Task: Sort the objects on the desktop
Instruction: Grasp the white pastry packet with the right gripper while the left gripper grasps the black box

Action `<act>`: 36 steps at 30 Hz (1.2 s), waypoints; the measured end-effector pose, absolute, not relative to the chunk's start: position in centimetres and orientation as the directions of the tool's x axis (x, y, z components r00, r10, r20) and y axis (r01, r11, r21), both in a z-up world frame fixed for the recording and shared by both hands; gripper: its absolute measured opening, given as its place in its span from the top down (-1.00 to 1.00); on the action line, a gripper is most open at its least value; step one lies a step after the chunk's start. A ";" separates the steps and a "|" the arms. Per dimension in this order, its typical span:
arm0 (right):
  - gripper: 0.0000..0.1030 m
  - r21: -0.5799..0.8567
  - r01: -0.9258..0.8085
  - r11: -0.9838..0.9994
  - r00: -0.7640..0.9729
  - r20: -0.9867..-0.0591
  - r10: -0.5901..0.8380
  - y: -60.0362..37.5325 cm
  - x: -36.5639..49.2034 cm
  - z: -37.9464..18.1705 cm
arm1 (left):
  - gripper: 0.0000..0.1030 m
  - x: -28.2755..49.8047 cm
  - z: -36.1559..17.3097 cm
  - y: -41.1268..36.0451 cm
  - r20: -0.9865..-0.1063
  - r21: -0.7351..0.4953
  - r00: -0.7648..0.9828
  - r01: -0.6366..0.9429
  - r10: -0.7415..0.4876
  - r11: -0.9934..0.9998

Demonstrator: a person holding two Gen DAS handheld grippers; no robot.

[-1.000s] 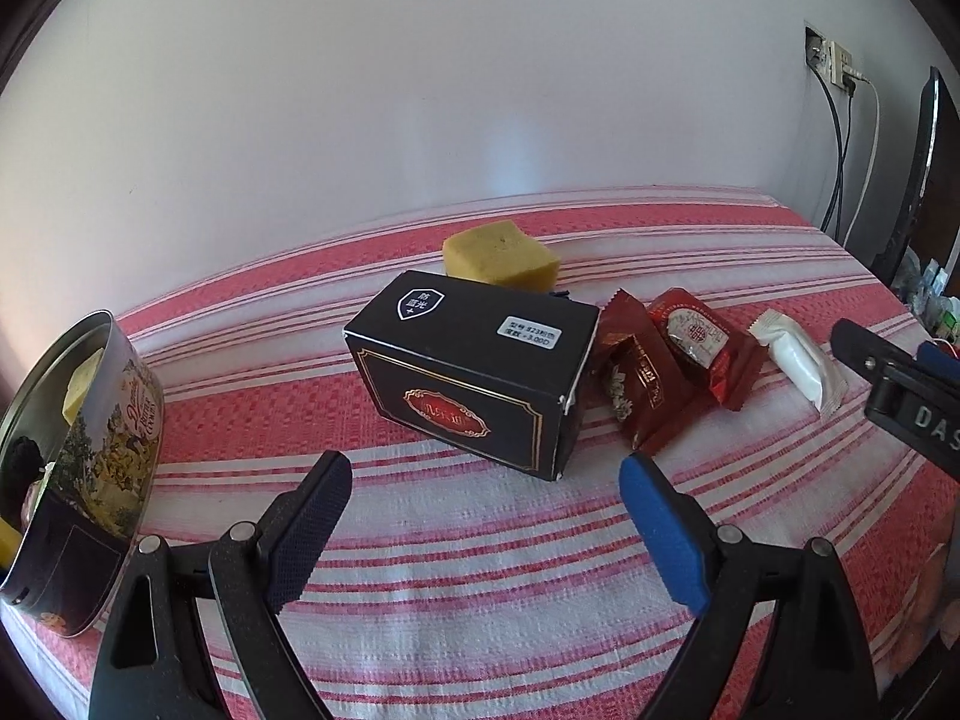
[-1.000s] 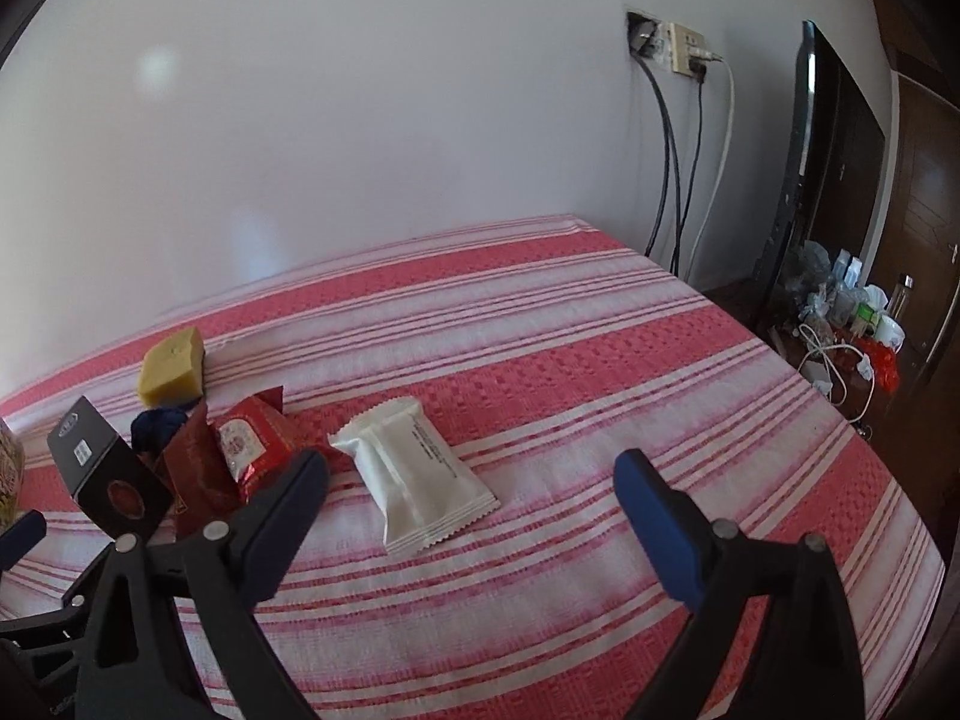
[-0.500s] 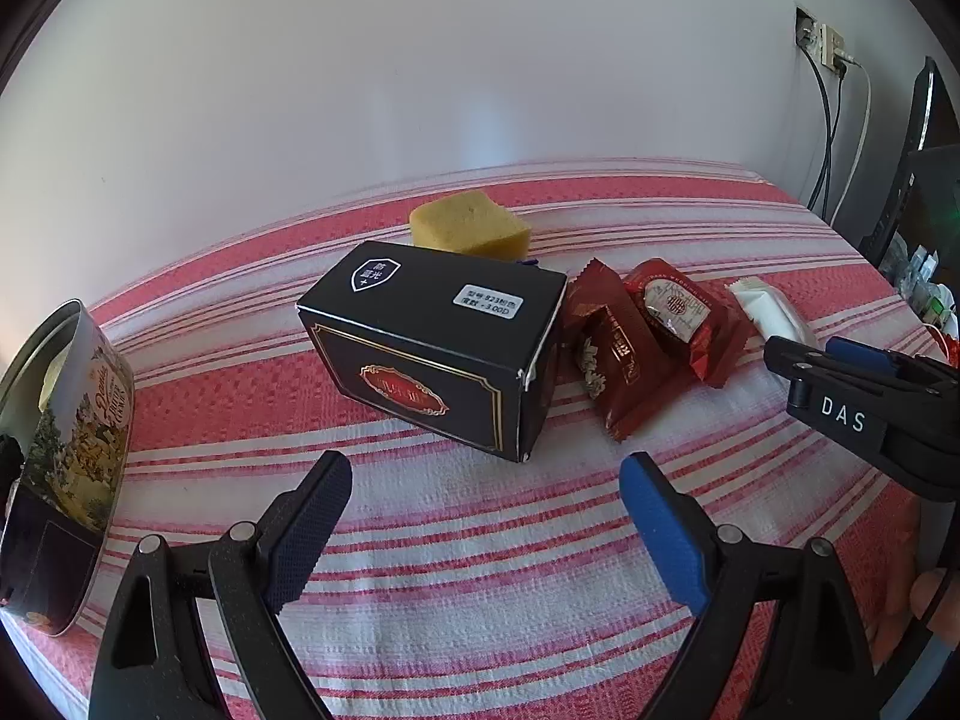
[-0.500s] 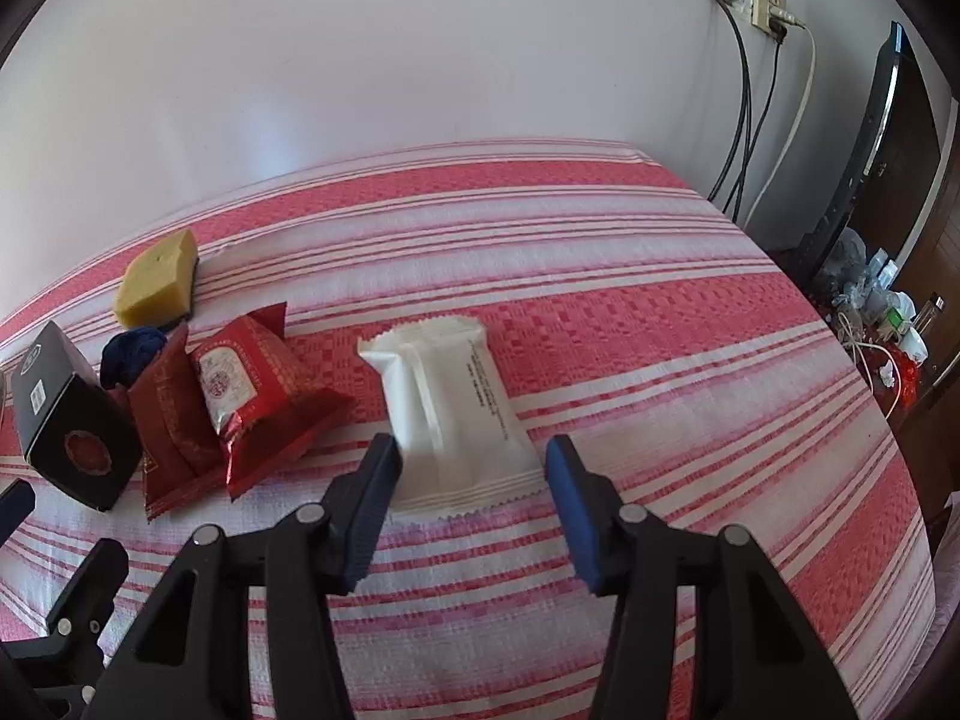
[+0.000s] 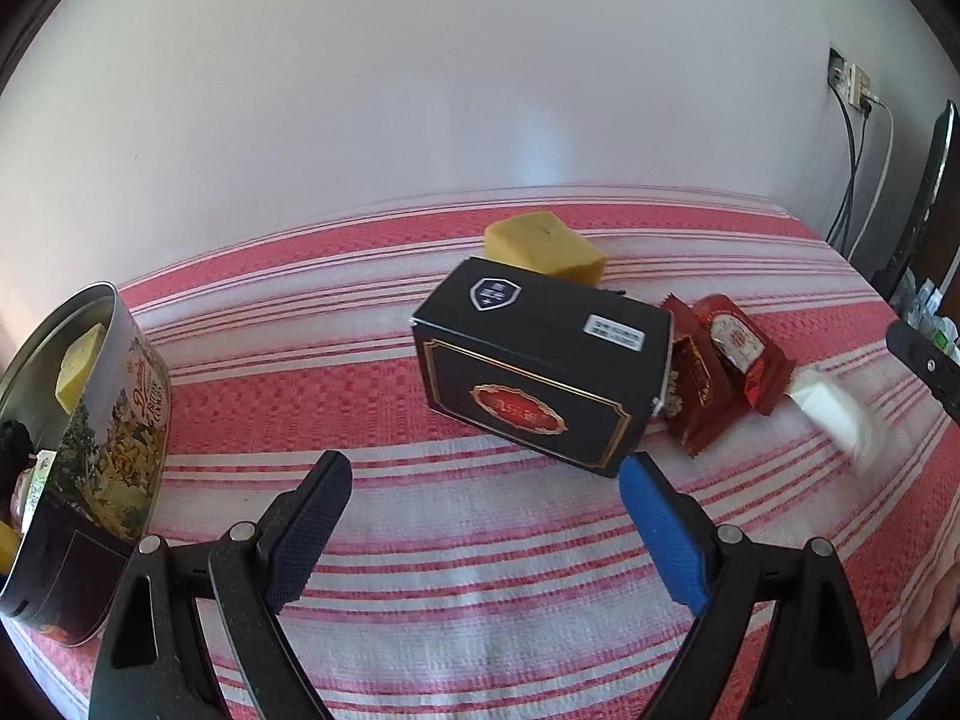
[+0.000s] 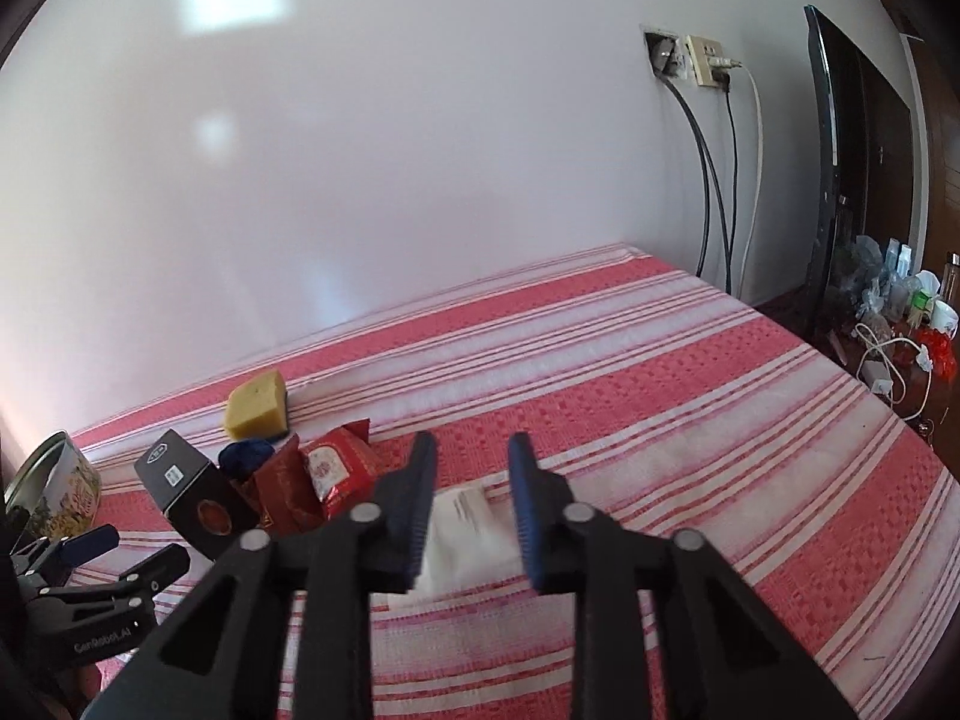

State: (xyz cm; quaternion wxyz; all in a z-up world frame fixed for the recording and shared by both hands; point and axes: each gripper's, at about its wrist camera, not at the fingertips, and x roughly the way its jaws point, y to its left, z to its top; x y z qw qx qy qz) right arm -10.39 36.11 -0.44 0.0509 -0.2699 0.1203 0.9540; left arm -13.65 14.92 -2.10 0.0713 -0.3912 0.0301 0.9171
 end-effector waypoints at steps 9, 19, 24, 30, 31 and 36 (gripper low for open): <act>-0.20 0.364 -0.181 -0.914 -0.790 -0.608 -0.086 38.9 -10.9 -2.2 | -0.80 -14.5 -2.6 14.5 -0.731 -0.018 -0.675 -0.132 0.103 -0.991; 0.20 -0.021 -0.096 -0.995 -0.621 -0.780 0.077 32.4 -14.2 -4.0 | -0.80 -14.5 -1.9 15.4 -0.700 -0.019 -0.702 -0.160 0.127 -0.987; 0.24 0.160 -0.087 -0.983 -0.688 -0.723 -0.057 34.5 -13.1 -3.7 | -0.80 -14.0 -1.1 16.5 -0.679 0.031 -0.724 -0.190 0.119 -0.981; 0.24 0.250 -0.032 -0.968 -0.772 -0.621 -0.135 34.9 -11.5 -2.7 | -0.82 -13.9 0.3 17.3 -0.627 0.021 -0.754 -0.266 0.195 -0.964; 0.24 0.256 -0.024 -0.966 -0.774 -0.617 -0.144 34.9 -11.6 -2.8 | -0.85 -14.3 0.3 17.7 -0.635 0.029 -0.749 -0.270 0.190 -0.963; 0.24 0.288 -0.013 -0.958 -0.776 -0.607 -0.172 35.1 -11.9 -2.7 | -0.87 -16.6 -0.8 18.8 -0.667 0.121 -0.738 -0.240 0.100 -0.963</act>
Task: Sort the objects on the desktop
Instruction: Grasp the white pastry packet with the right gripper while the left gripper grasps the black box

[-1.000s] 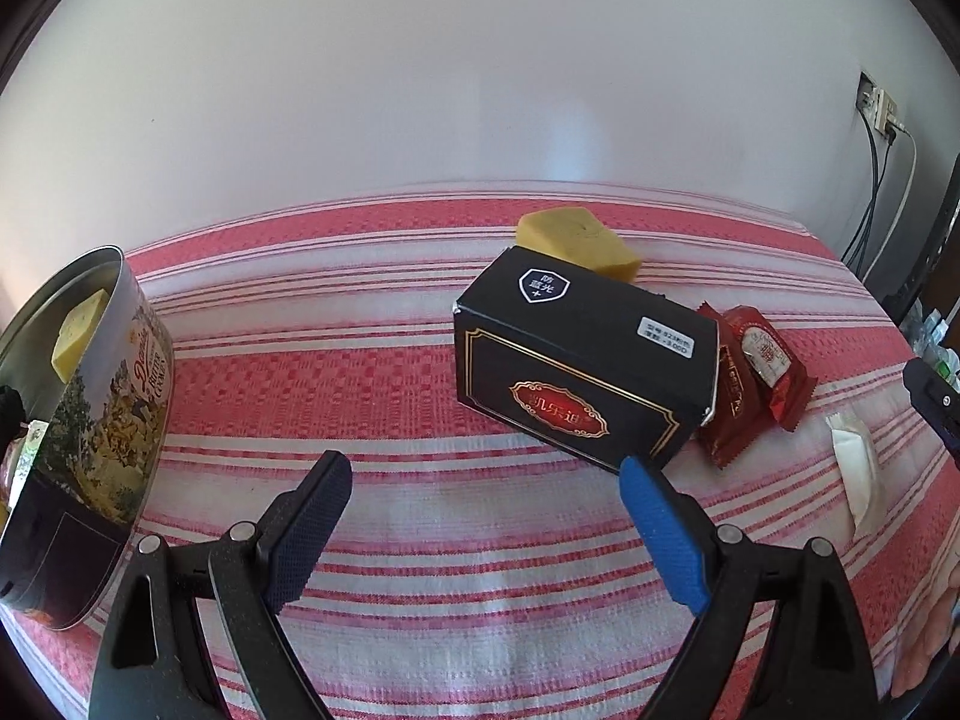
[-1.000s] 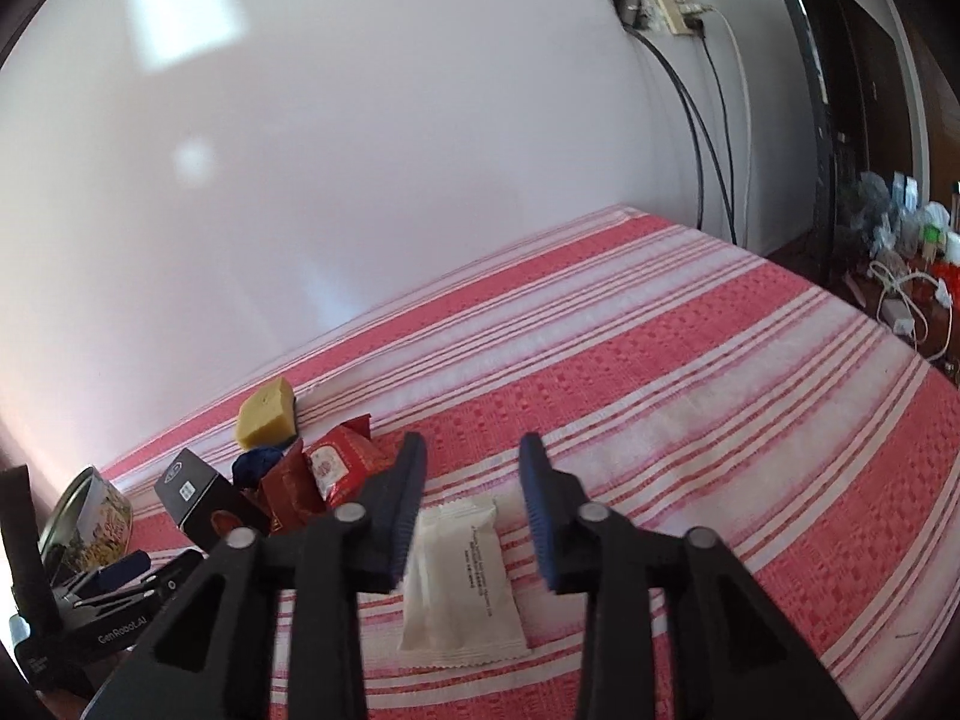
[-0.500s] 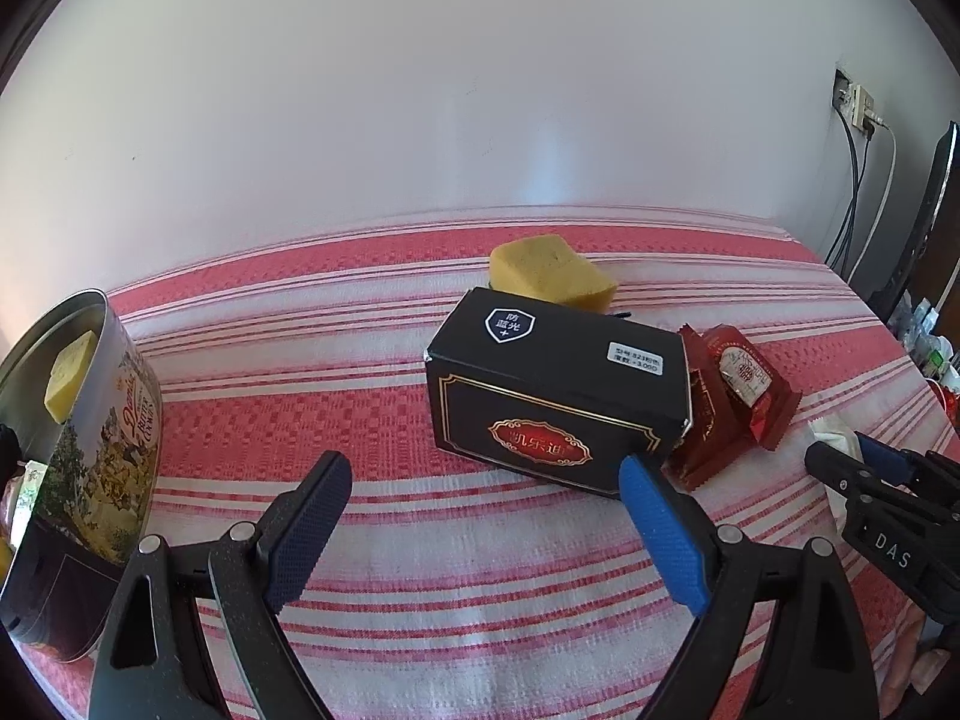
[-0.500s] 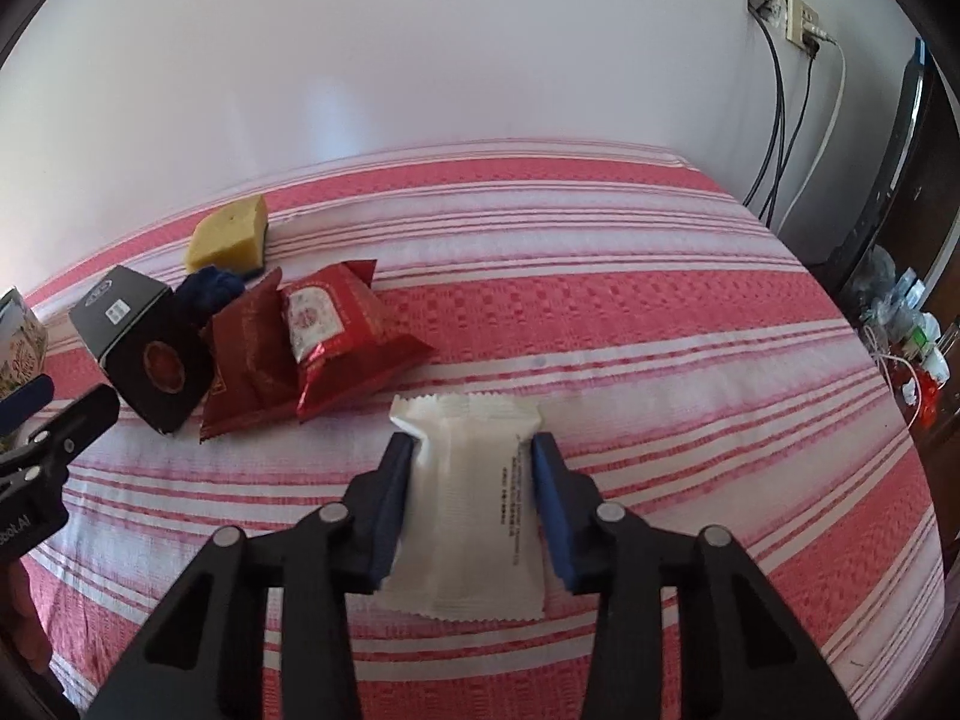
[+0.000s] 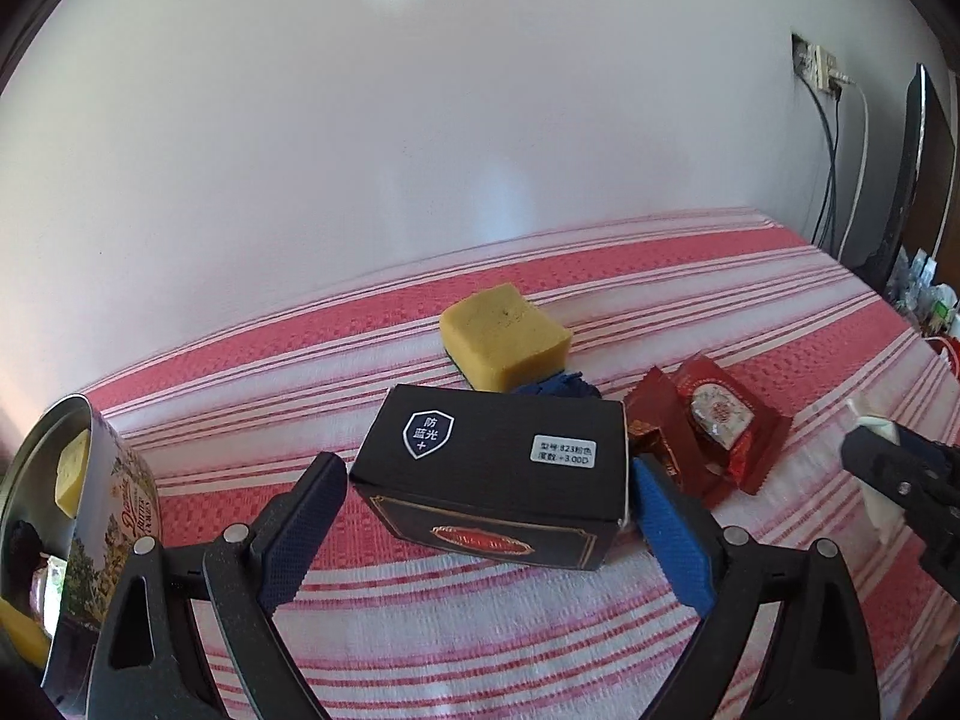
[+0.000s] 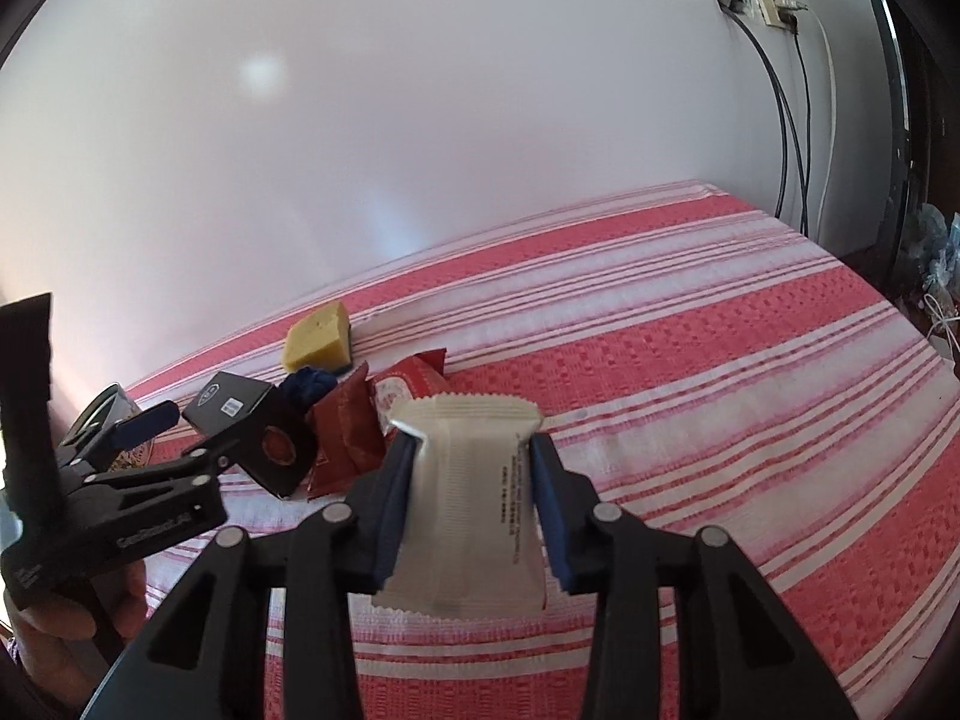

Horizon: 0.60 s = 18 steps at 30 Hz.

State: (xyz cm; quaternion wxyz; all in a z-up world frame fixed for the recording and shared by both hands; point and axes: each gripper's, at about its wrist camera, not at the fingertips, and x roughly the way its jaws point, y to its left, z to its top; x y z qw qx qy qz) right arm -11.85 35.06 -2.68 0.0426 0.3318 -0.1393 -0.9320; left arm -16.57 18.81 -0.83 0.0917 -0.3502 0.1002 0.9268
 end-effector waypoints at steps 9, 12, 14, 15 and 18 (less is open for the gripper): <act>0.24 0.348 -0.012 -0.937 -0.769 -0.602 -0.214 35.9 -11.9 -2.8 | -0.93 -19.3 -2.9 19.1 -0.733 0.087 -0.673 -0.234 0.097 -0.968; 0.24 0.350 -0.013 -0.937 -0.777 -0.593 -0.211 35.9 -11.4 -2.8 | -0.89 -19.3 -2.7 18.3 -0.723 0.041 -0.679 -0.231 0.131 -0.972; 0.24 0.343 -0.015 -0.939 -0.784 -0.587 -0.202 35.8 -11.3 -2.7 | -0.89 -19.0 -2.4 18.2 -0.705 0.038 -0.695 -0.233 0.139 -0.972; 0.24 0.339 -0.018 -0.941 -0.789 -0.583 -0.195 35.8 -11.1 -2.5 | -0.89 -18.7 -2.2 18.2 -0.691 0.043 -0.709 -0.231 0.138 -0.972; 0.24 0.321 -0.028 -0.947 -0.805 -0.568 -0.169 35.6 -10.5 -2.1 | -0.89 -17.7 -1.5 18.0 -0.646 0.062 -0.752 -0.220 0.129 -0.974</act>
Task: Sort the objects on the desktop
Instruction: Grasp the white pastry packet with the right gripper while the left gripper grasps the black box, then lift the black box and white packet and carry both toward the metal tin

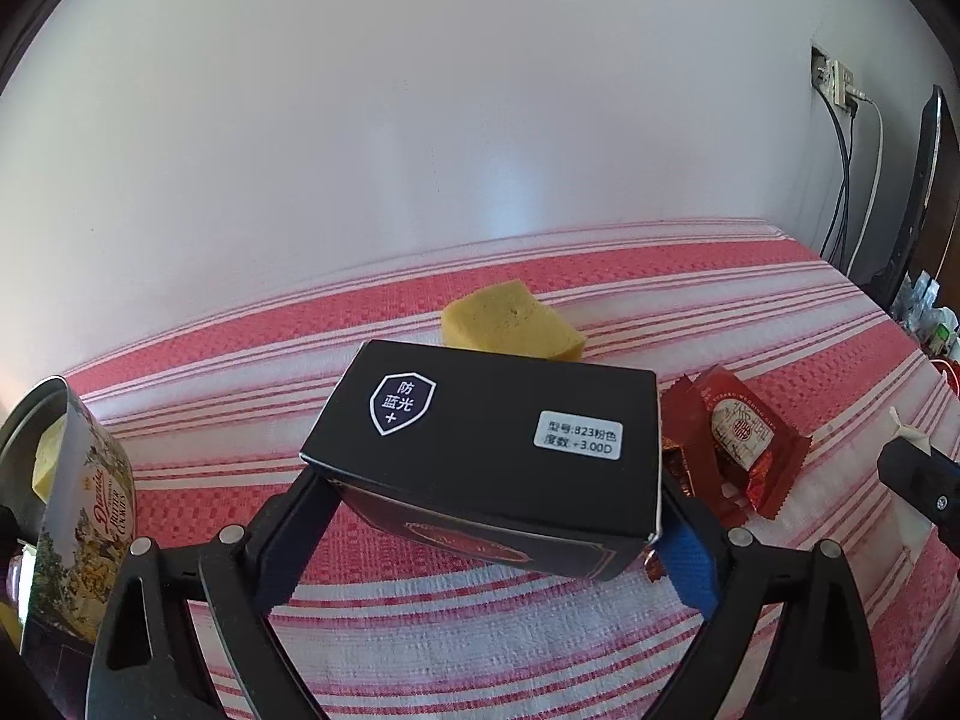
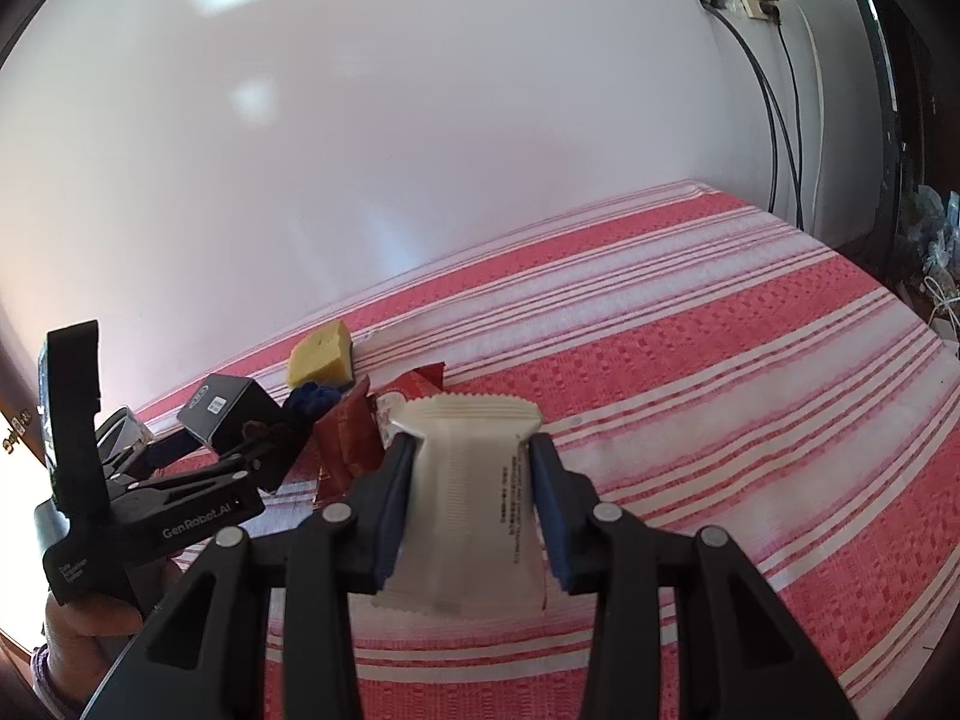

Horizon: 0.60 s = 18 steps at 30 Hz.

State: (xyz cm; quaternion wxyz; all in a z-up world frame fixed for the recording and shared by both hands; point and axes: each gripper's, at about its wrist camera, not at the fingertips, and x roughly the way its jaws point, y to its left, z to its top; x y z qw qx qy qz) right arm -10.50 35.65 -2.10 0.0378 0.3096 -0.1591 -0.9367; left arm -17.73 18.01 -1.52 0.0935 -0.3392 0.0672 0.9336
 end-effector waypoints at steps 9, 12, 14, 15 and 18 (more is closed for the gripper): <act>0.24 0.241 -0.071 -0.968 -0.864 -0.500 -0.061 35.0 -8.8 -0.8 | -0.89 -16.3 -0.6 17.2 -0.565 0.092 -0.819 -0.185 0.102 -0.978; 0.24 0.208 -0.084 -0.974 -0.877 -0.479 -0.027 34.6 -8.3 -0.4 | -0.89 -16.1 -0.4 16.8 -0.568 0.079 -0.816 -0.181 0.105 -0.980; 0.24 0.191 -0.095 -0.977 -0.885 -0.465 -0.005 34.5 -8.0 -0.1 | -0.89 -16.1 -0.4 17.0 -0.566 0.072 -0.817 -0.177 0.106 -0.982; 0.24 0.182 -0.100 -0.978 -0.890 -0.456 0.006 34.4 -7.8 0.0 | -0.89 -16.0 -0.4 17.0 -0.565 0.070 -0.818 -0.177 0.107 -0.982; 0.24 0.153 -0.111 -0.982 -0.897 -0.440 0.033 34.1 -7.6 0.2 | -0.89 -15.5 -0.3 16.6 -0.562 0.064 -0.820 -0.179 0.112 -0.982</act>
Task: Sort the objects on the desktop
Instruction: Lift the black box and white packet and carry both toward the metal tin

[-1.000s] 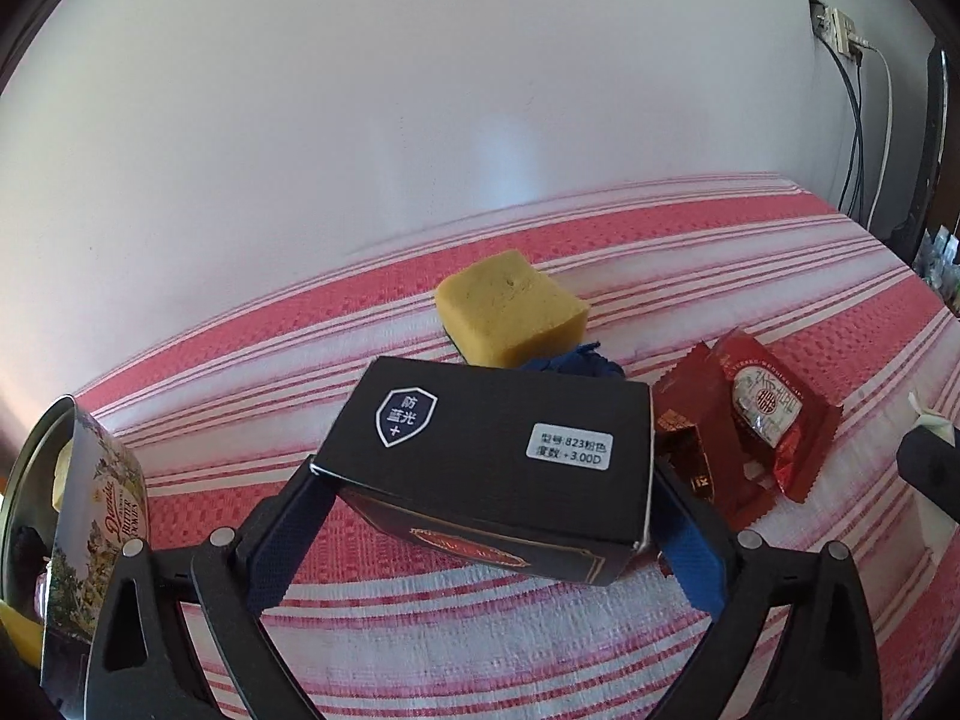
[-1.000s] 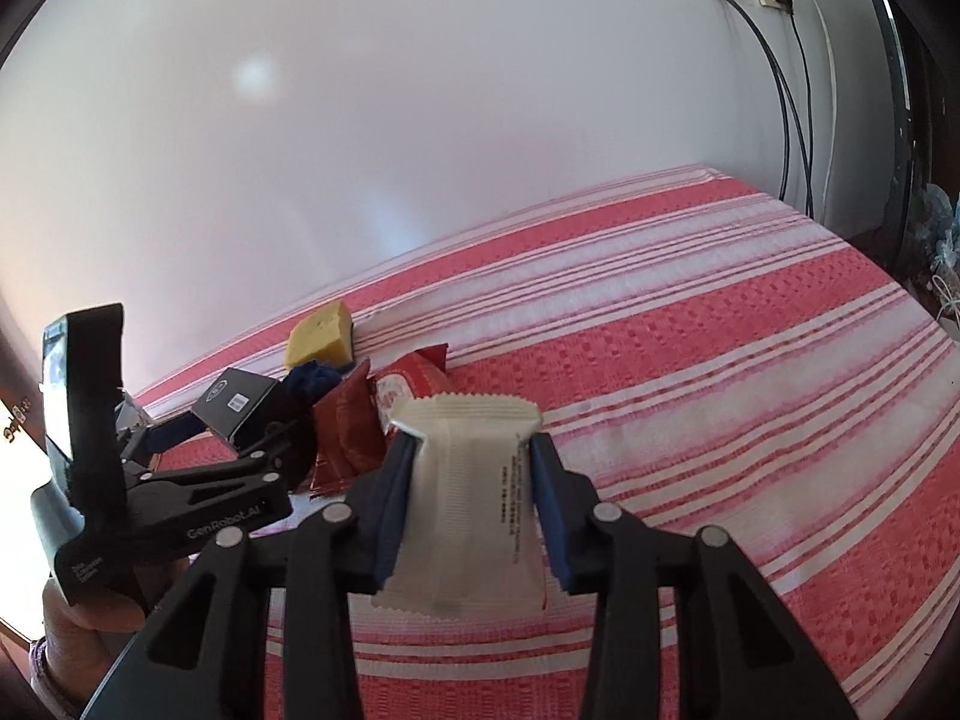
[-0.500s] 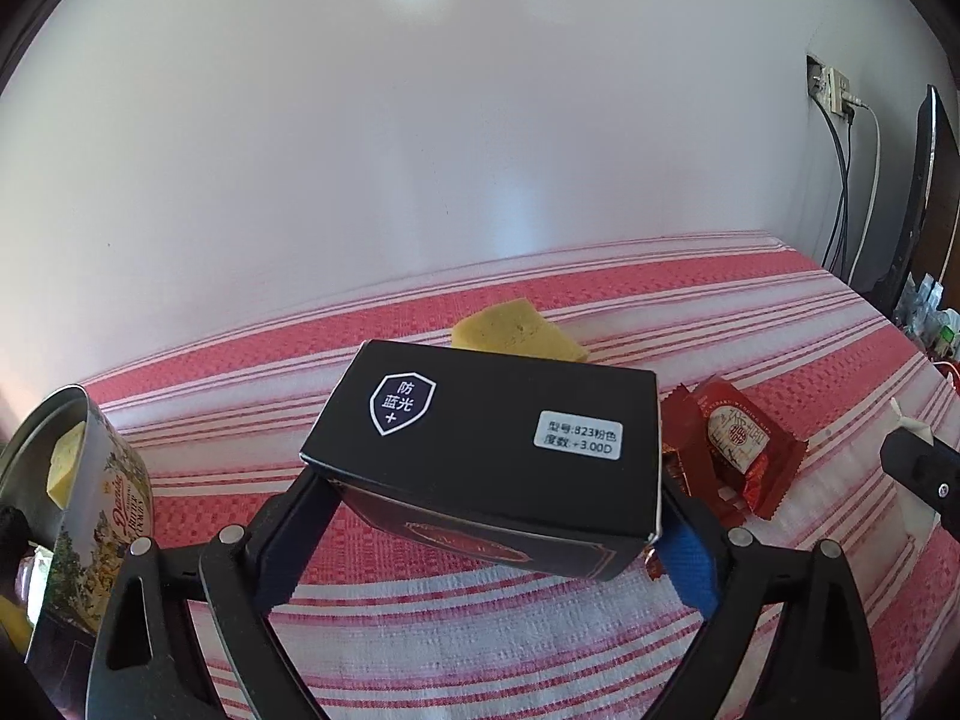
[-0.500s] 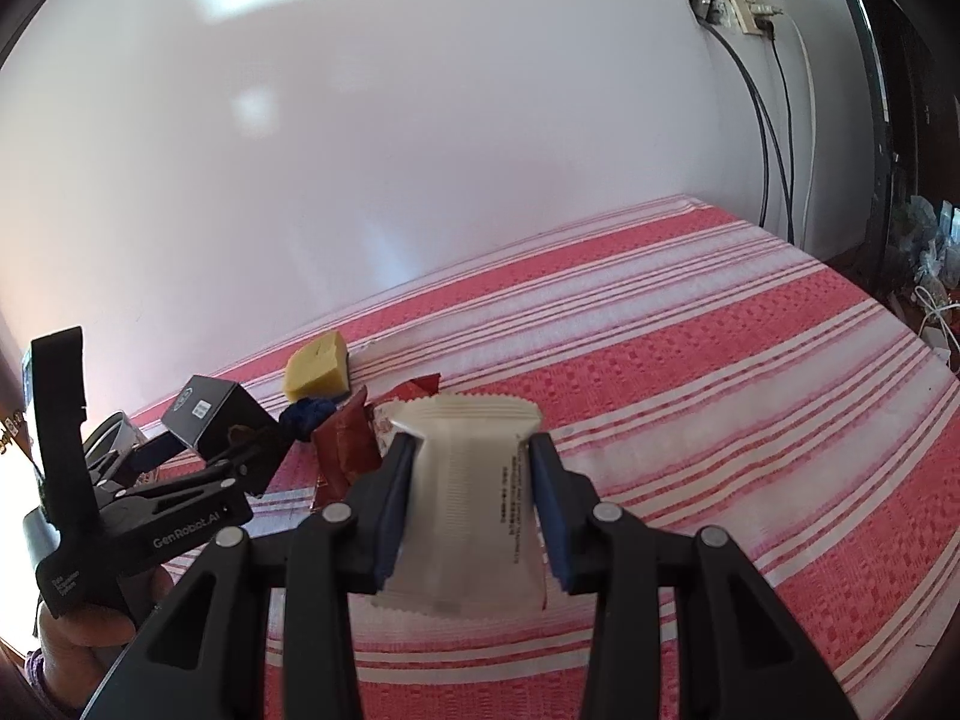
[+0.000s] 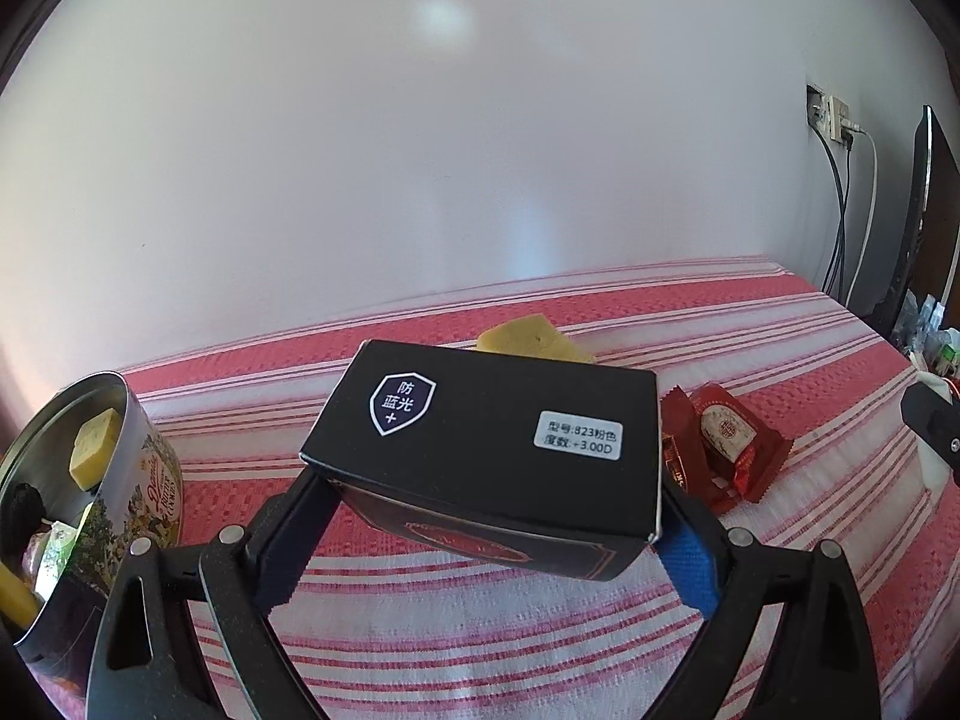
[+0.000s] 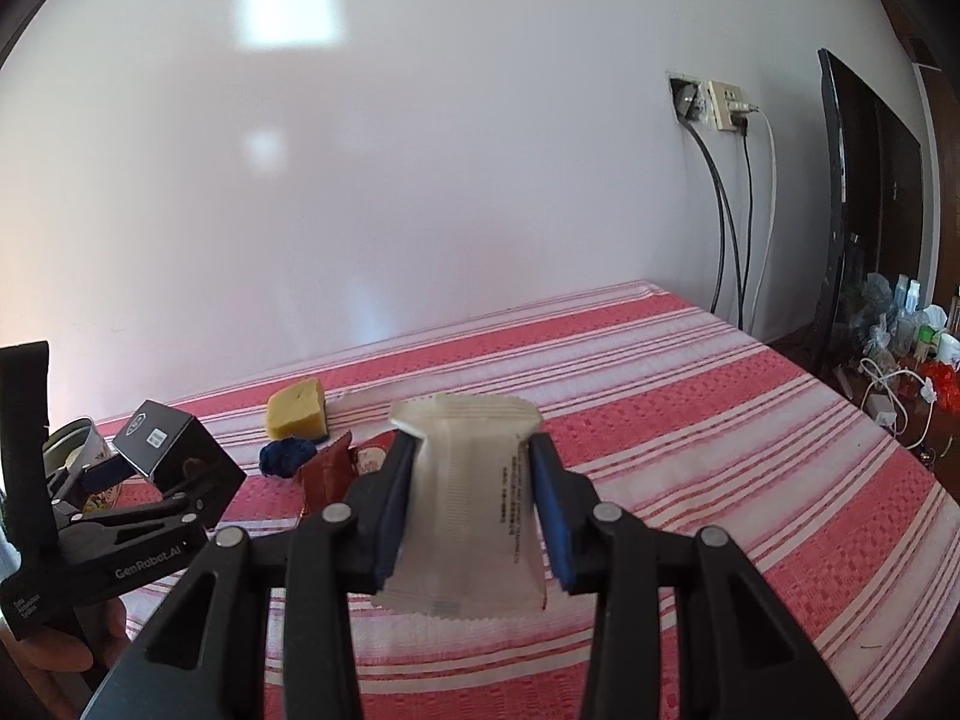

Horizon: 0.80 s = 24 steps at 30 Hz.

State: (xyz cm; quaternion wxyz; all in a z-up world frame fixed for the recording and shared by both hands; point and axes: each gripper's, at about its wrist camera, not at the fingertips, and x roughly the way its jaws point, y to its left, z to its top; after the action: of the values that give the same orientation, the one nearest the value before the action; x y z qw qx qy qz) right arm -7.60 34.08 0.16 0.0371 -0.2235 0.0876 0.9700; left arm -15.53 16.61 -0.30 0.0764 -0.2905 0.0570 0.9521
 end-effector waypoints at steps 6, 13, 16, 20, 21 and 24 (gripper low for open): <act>0.24 0.141 -0.128 -0.982 -0.902 -0.427 0.057 33.8 -7.1 0.3 | -0.89 -14.7 -0.4 16.1 -0.557 0.051 -0.823 -0.173 0.116 -0.984; 0.24 0.154 -0.128 -0.980 -0.906 -0.419 0.052 33.2 -6.4 0.3 | -0.89 -14.3 -0.4 15.9 -0.551 0.048 -0.827 -0.166 0.112 -0.985; 0.24 0.172 -0.118 -0.978 -0.906 -0.421 0.035 32.7 -6.1 0.2 | -0.89 -14.4 -0.6 16.3 -0.550 0.047 -0.828 -0.164 0.112 -0.985; 0.24 0.192 -0.094 -0.977 -0.906 -0.424 0.004 31.5 -5.8 0.0 | -0.89 -14.1 -0.7 15.8 -0.549 0.041 -0.828 -0.165 0.116 -0.986; 0.24 0.194 -0.088 -0.977 -0.906 -0.422 -0.002 31.1 -5.7 0.0 | -0.89 -14.0 -0.6 15.7 -0.549 0.040 -0.828 -0.164 0.116 -0.986; 0.24 0.208 -0.073 -0.975 -0.908 -0.418 -0.022 30.1 -5.4 -0.1 | -0.89 -13.3 -0.5 14.7 -0.548 0.037 -0.828 -0.162 0.116 -0.986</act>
State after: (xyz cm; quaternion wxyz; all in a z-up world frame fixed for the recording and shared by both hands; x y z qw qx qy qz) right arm -5.42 30.11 -0.08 0.0131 -0.2137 0.1102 0.9706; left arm -13.29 14.74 -0.46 0.0728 -0.2836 0.0411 0.9553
